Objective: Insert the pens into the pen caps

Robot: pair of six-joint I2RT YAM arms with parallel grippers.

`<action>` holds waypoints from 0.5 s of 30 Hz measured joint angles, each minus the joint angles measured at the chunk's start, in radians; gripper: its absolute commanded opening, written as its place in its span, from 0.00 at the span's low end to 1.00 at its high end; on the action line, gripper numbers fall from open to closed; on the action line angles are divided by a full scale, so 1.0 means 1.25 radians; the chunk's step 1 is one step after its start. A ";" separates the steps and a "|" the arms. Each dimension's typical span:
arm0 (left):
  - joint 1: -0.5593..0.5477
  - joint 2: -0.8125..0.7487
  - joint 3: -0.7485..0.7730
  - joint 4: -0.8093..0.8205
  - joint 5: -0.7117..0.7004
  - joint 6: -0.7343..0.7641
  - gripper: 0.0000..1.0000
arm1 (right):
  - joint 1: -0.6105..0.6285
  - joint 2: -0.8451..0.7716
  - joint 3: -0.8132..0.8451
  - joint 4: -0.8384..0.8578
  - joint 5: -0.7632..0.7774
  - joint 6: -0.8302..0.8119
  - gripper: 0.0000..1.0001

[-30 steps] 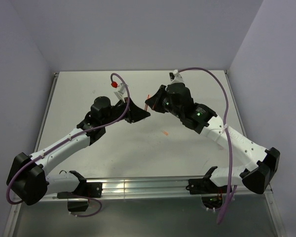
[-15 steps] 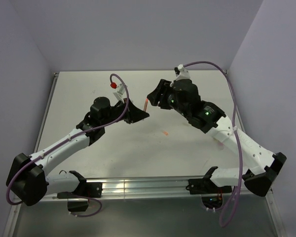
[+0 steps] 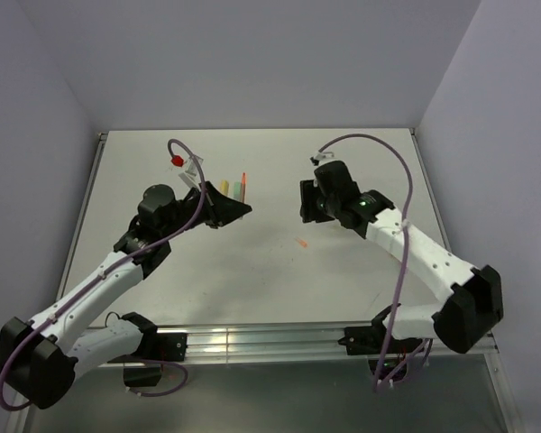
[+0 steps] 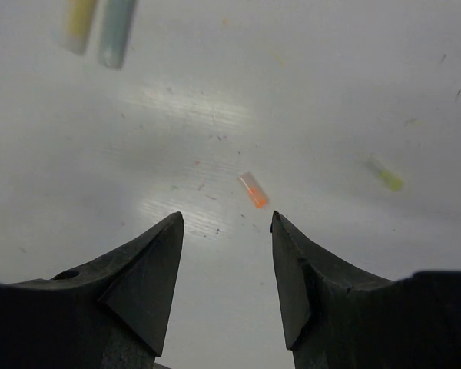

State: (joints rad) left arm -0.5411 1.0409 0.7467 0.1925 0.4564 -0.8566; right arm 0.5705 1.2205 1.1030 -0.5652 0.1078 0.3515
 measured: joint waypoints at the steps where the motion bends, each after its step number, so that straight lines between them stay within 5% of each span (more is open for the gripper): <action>1: 0.002 -0.010 0.000 -0.006 0.000 0.001 0.00 | 0.000 0.030 -0.007 -0.005 -0.006 -0.018 0.56; 15: 0.014 -0.117 0.051 -0.141 0.001 0.040 0.00 | 0.000 0.310 -0.010 0.006 -0.057 -0.149 0.54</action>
State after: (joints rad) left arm -0.5240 0.8951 0.8104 0.0166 0.4580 -0.8070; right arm 0.5705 1.6077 1.0908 -0.5571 0.0368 0.1658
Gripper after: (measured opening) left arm 0.115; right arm 0.548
